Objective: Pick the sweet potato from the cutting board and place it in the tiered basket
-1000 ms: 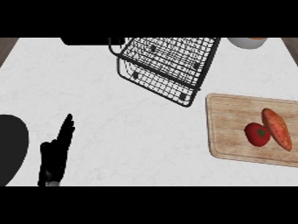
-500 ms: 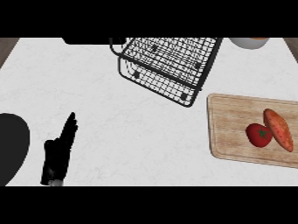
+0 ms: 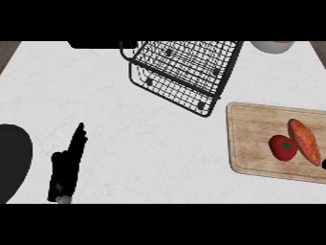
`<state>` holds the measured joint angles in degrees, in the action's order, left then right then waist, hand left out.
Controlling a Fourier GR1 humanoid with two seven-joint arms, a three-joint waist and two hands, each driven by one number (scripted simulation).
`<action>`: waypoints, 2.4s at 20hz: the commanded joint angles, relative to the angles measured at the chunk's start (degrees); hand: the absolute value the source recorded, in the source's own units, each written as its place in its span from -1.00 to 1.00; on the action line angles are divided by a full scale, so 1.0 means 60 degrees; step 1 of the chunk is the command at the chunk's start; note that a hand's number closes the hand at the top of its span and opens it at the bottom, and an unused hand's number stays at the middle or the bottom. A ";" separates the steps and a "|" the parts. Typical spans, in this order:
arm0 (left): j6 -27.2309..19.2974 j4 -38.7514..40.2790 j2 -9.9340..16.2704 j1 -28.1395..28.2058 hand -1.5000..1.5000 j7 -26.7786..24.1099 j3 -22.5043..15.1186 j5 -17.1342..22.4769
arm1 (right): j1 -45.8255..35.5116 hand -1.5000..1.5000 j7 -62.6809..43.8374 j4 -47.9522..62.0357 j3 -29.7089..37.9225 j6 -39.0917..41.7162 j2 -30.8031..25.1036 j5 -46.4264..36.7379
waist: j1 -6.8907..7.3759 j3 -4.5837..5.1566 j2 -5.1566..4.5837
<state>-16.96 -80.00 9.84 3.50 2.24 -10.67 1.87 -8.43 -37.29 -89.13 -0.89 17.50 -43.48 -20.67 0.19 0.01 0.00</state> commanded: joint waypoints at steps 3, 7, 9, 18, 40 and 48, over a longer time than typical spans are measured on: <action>0.0136 0.0240 -0.0206 -0.0105 0.00 -0.0112 0.0339 -0.0186 | -0.0113 -1.00 -0.0122 -0.0045 0.0163 0.0523 0.0993 -0.0597 | -0.0028 0.0000 0.0003; 0.0361 0.0301 -0.0276 0.0181 0.00 -0.0437 0.0341 -0.0225 | -0.1094 -1.00 0.0237 0.1483 0.0213 0.0974 0.1042 -0.1067 | 0.0018 -0.0001 -0.0006; 0.0128 0.0402 -0.0429 -0.0225 0.00 -0.0183 0.0276 -0.0403 | -0.1359 -1.00 -0.0086 0.1788 -0.0098 0.1261 0.1045 -0.1291 | 0.0030 -0.0001 -0.0014; 0.0639 0.0024 -0.0246 0.0415 0.00 -0.0397 0.0623 -0.0474 | -0.0713 -1.00 -0.0590 0.1205 0.0248 0.2061 0.1791 -0.1742 | -0.0018 -0.0001 0.0004; 0.0840 -0.0067 -0.0818 0.0169 0.00 0.0073 0.0929 -0.0928 | -0.1150 -1.00 0.0884 0.3615 0.0973 0.2295 0.2434 -0.3167 | -0.0018 -0.0001 0.0003; 0.1070 0.0973 -0.0874 -0.0183 0.00 -0.0794 0.1258 -0.0929 | -0.1364 1.00 0.2567 0.4979 0.0874 0.0996 0.2782 -0.3659 | -0.0005 -0.0003 -0.0022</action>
<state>-10.30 -80.42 6.01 4.88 1.23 -3.77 -3.25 -16.20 -27.70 -63.55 4.57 26.30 -27.88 -42.21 0.04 0.35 0.20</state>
